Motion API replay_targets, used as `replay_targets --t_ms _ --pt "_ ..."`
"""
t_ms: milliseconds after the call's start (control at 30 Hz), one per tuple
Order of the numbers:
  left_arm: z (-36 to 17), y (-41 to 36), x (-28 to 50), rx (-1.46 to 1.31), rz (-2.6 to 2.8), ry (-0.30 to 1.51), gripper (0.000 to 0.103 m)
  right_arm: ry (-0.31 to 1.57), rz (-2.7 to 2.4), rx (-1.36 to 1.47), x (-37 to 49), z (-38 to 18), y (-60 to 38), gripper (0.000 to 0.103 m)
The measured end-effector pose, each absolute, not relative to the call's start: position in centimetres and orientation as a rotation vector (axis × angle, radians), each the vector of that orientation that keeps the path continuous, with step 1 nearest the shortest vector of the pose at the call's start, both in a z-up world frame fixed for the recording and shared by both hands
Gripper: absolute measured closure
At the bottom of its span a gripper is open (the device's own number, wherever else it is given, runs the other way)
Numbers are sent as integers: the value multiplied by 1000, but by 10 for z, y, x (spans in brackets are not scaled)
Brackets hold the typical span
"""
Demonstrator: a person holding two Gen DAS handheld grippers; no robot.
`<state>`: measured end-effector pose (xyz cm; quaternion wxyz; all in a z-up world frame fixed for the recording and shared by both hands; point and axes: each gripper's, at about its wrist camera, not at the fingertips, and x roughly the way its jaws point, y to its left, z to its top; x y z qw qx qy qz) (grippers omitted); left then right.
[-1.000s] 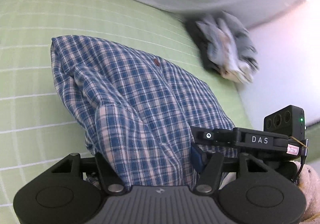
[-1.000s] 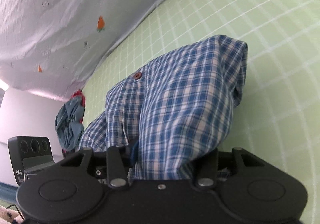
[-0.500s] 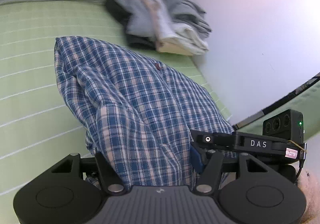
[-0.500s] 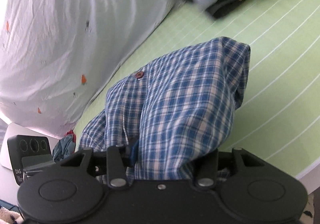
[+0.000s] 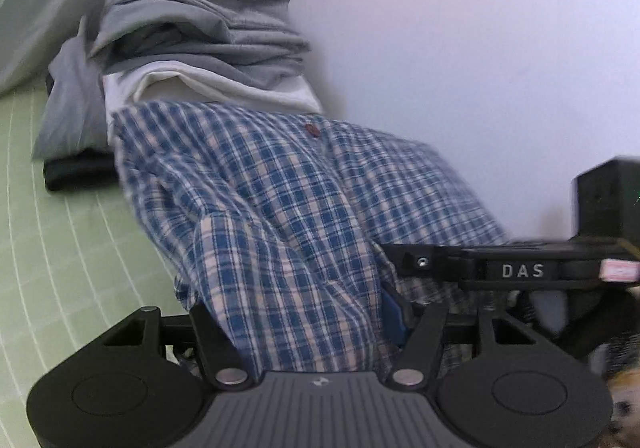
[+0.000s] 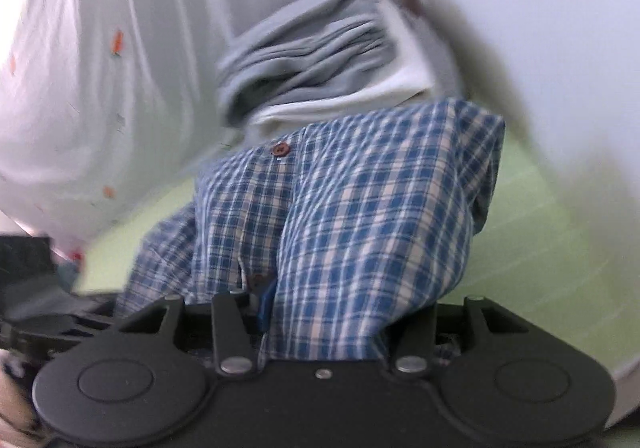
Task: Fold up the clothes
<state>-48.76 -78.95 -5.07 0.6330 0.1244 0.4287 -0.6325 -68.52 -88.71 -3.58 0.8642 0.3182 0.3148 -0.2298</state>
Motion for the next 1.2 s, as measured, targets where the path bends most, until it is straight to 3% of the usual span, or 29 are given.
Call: replay_targets --t_ms 67,233,333,433,567,700,767,900,1033,1200 --pt "-66 -804 -489 334 -1341 1009 28 719 -526 574 -679 -51 -904 36" --pt "-101 -804 -482 427 -1139 1066 25 901 -633 283 -658 -84 -906 22" --pt "-105 -791 -478 426 -1108 1054 17 849 -723 134 -666 -82 -891 13" --pt "-103 -790 -479 458 -1075 1012 14 753 -845 9 -674 -68 -867 12" --pt "-103 -792 -480 489 -1043 982 10 619 -792 91 -675 -64 -854 15" --pt "-110 -783 -475 495 -1022 1023 6 757 -763 321 -669 -114 -878 14" --pt "-100 -776 -473 481 -1044 993 7 768 -780 438 -673 -129 -895 9" --pt "-69 -757 -473 430 -1123 882 6 756 -824 411 -679 -103 -898 9" --pt "-28 -730 -470 312 -1164 739 0 649 -852 379 -690 -63 -880 5" --pt "23 -694 -461 201 -1245 591 0 513 -936 314 -692 -14 -839 2"
